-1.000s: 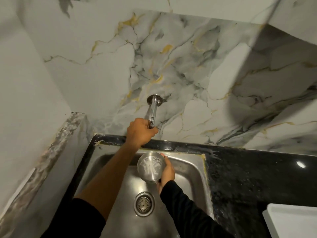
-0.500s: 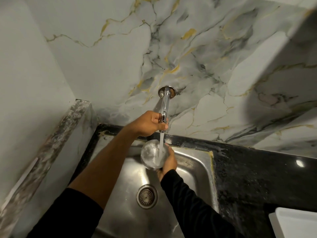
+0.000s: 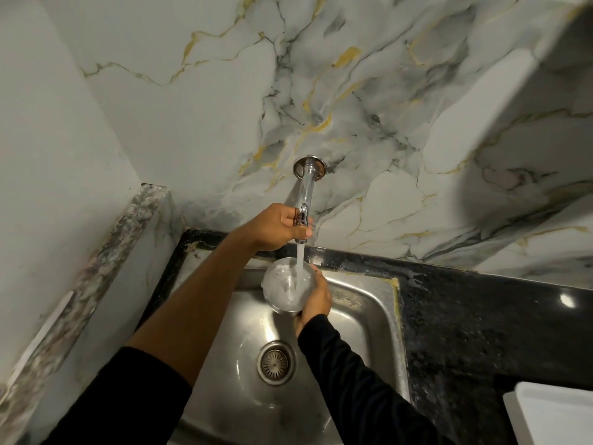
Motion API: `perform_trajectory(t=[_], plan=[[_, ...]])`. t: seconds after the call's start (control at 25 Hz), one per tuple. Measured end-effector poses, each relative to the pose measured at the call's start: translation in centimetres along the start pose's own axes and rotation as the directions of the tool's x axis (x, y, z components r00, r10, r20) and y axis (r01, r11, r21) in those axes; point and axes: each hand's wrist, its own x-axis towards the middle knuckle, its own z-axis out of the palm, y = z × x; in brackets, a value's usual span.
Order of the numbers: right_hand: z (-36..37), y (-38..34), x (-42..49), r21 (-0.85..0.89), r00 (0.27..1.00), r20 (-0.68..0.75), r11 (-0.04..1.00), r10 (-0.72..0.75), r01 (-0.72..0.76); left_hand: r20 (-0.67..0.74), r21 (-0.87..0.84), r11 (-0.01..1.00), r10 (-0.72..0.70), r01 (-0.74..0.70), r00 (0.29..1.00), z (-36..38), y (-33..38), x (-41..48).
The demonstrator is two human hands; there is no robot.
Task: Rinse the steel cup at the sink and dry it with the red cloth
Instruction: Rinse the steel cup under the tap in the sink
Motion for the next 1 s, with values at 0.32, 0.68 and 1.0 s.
perform_trajectory(t=[0.32, 0.68, 1.0], plan=[[-0.9, 0.3, -0.7, -0.019, 1.0, -0.03, 1.0, 0.01, -0.01, 0.006, 0.01, 1.0, -0.005, 0.005, 1.0, -0.1, 0.1, -0.2], [-1.9, 0.9, -1.5, 0.004, 0.999, -0.028, 1.0, 0.03, -0.03, 0.018, -0.02, 1.0, 0.009, -0.008, 1.0, -0.2, -0.2, 0.0], [-3.0, -0.4, -1.8, 0.008, 0.999, -0.034, 1.0, -0.024, 0.025, -0.235, 0.103, 0.994, 0.05, -0.027, 0.971, 1.1, -1.4, -1.1]])
